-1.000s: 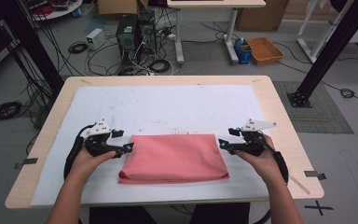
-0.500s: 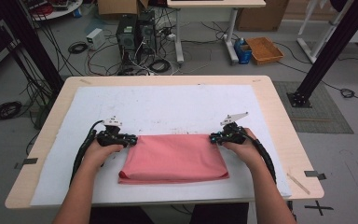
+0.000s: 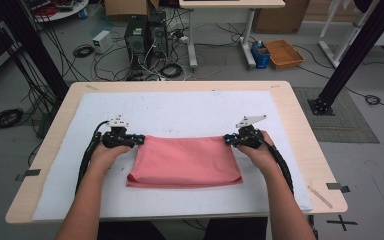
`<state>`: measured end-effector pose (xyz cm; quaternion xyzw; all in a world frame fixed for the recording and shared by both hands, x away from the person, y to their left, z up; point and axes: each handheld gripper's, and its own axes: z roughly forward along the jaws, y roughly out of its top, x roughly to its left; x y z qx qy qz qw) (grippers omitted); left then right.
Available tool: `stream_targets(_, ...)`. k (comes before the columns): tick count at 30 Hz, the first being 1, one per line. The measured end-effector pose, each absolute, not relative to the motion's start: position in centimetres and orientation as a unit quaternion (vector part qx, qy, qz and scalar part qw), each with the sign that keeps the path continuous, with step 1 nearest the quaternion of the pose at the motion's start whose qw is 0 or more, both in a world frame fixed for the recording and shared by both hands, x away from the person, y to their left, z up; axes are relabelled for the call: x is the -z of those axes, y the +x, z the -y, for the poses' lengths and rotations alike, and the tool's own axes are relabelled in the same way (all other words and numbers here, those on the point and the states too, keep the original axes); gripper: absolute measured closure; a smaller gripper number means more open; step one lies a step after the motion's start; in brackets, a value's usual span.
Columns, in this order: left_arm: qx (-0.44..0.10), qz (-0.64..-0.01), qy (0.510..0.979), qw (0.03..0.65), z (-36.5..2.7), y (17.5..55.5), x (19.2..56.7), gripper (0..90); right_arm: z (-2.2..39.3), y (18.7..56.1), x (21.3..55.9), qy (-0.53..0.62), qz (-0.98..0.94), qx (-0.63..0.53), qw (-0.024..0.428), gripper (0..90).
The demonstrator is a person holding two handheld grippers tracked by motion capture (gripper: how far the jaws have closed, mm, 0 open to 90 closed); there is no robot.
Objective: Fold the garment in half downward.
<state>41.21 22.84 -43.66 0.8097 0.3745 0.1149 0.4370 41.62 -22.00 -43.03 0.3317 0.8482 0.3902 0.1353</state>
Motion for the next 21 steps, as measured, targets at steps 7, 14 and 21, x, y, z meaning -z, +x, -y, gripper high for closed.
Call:
stream_targets(7, -0.123, -0.386, 0.801, 0.440, -23.5, 43.4, 43.1, 85.5, 21.4, 44.7, 42.8, 0.350, -0.845, -0.385, 0.126, 87.7)
stream_targets(14, -0.129, -0.397, 0.797, 0.437, -23.8, 43.6, 43.4, 71.9, 21.0, 45.5, 43.0, 0.359, -0.846, -0.373, 0.130, 68.3)
stream_targets(21, -0.135, -0.394, 0.776, 0.474, -24.9, 41.2, 41.4, 34.6, 22.0, 44.2, 41.8, 0.365, -0.831, -0.401, 0.125, 42.2)
